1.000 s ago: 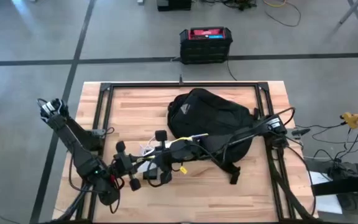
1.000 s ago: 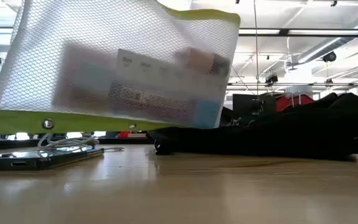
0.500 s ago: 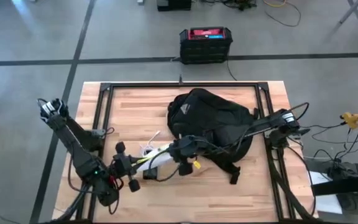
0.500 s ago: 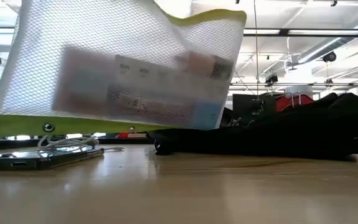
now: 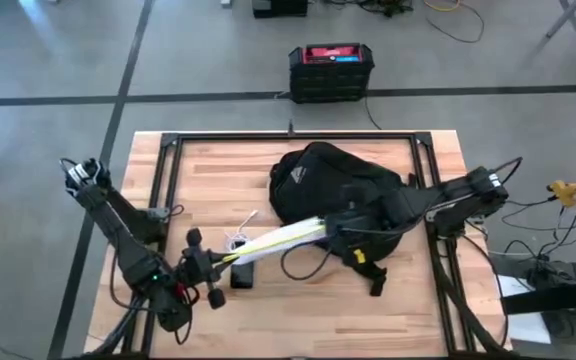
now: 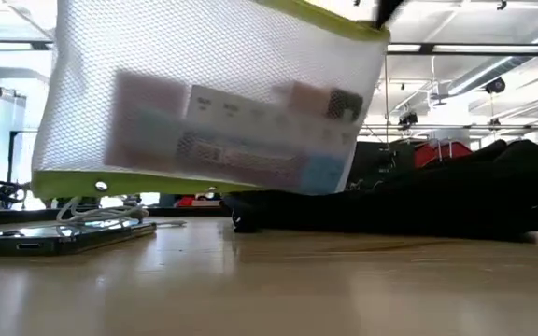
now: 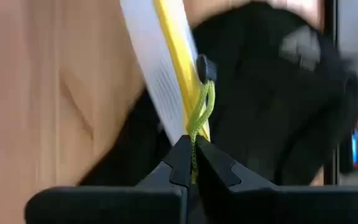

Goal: Unpack backpack
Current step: Open the yellow green zip bag, then remove the black charger adapter from the yellow green zip bag

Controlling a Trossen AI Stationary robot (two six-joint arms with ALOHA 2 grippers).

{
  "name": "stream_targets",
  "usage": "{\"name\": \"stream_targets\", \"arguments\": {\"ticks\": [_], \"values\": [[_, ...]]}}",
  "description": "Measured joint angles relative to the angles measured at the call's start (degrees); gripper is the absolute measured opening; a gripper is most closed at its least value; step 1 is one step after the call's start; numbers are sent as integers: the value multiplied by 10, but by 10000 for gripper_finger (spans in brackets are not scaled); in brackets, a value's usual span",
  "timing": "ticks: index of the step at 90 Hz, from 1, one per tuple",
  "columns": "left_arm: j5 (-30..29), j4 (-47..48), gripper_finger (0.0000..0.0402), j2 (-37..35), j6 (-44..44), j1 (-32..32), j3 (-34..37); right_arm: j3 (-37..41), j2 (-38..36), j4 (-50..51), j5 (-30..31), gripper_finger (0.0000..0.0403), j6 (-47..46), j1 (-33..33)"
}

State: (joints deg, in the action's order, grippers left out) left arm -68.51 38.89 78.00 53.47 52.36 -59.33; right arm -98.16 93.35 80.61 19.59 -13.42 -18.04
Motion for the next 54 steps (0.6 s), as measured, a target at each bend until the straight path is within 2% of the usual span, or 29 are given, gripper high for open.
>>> {"name": "stream_targets", "arguments": {"ticks": [7, 18, 25, 40, 54], "values": [[0, 0, 0, 4, 7, 0, 0, 36, -18, 20, 0, 0, -23, -7], [-1, -25, 0, 18, 2, 0, 1, 78, -42, -13, 10, 1, -38, -15], [1, -51, 0, 33, -15, 1, 3, 86, -46, -28, 16, 15, -34, -23], [1, -133, 0, 73, -66, 1, 3, 79, -52, -85, 16, 89, -10, -44], [2, -238, 0, 117, -157, 0, 3, 90, -51, -211, 19, 167, 30, -66]]}}
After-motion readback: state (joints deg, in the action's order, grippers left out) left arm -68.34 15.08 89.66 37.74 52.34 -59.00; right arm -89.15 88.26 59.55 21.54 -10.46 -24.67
